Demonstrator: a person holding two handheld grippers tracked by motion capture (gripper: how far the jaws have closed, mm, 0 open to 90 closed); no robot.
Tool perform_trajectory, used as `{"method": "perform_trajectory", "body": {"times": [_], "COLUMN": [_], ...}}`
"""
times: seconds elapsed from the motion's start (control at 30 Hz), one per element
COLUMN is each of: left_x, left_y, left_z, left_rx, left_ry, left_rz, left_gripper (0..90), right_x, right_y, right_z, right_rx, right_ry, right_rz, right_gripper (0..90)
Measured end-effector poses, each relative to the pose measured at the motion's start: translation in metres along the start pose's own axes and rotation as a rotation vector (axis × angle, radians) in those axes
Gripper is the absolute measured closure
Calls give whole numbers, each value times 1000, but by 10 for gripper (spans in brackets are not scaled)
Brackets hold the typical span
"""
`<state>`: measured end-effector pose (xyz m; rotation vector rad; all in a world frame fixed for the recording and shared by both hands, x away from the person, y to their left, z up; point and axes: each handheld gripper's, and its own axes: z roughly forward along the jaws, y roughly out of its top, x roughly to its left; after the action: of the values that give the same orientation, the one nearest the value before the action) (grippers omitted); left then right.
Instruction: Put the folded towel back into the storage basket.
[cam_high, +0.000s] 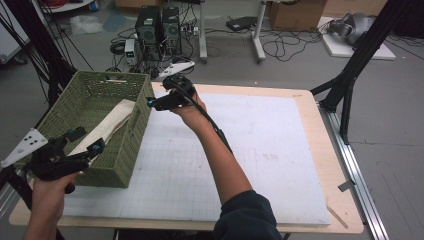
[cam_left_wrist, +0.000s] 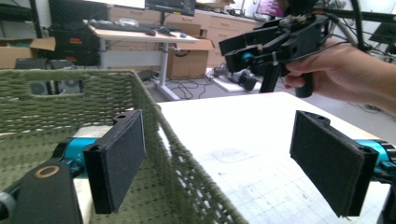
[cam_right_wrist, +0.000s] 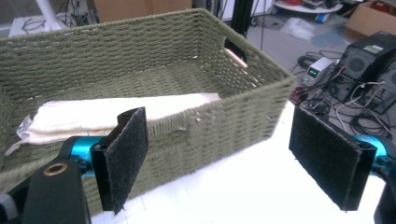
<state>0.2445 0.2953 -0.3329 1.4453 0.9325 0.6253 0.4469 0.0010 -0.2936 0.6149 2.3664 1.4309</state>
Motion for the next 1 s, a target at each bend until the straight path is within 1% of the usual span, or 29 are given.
{"method": "perform_trajectory", "body": {"times": [0.2,0.27,0.4,0.43,0.57,0.7,0.8,1.0], "left_x": [-10,-13,-20,-21,-28,-35,-40,-50], "left_y": [1,1,1,1,0,-1,-2,-4], "left_z": [11,15,24,26,36,47,55,67], "left_rx": [16,17,21,22,34,46,64,79], "left_ry": [-34,-46,-79,-79,-106,-133,-152,-183], "left_rz": [12,17,26,33,45,56,69,79], "left_gripper": [179,179,180,182,183,183,183,183], "right_x": [-7,-9,-13,-14,-19,-21,-22,-26], "right_y": [-16,-22,-36,-40,-55,-70,-83,-112], "right_z": [-32,-43,-63,-68,-88,-108,-123,-154], "right_rx": [-2,-5,-4,-4,-6,-6,1,1], "right_ry": [-38,-48,-83,-97,-131,-165,-206,-255], "right_rz": [16,28,33,30,46,63,54,93], "right_gripper": [183,183,183,184,183,183,183,183]}}
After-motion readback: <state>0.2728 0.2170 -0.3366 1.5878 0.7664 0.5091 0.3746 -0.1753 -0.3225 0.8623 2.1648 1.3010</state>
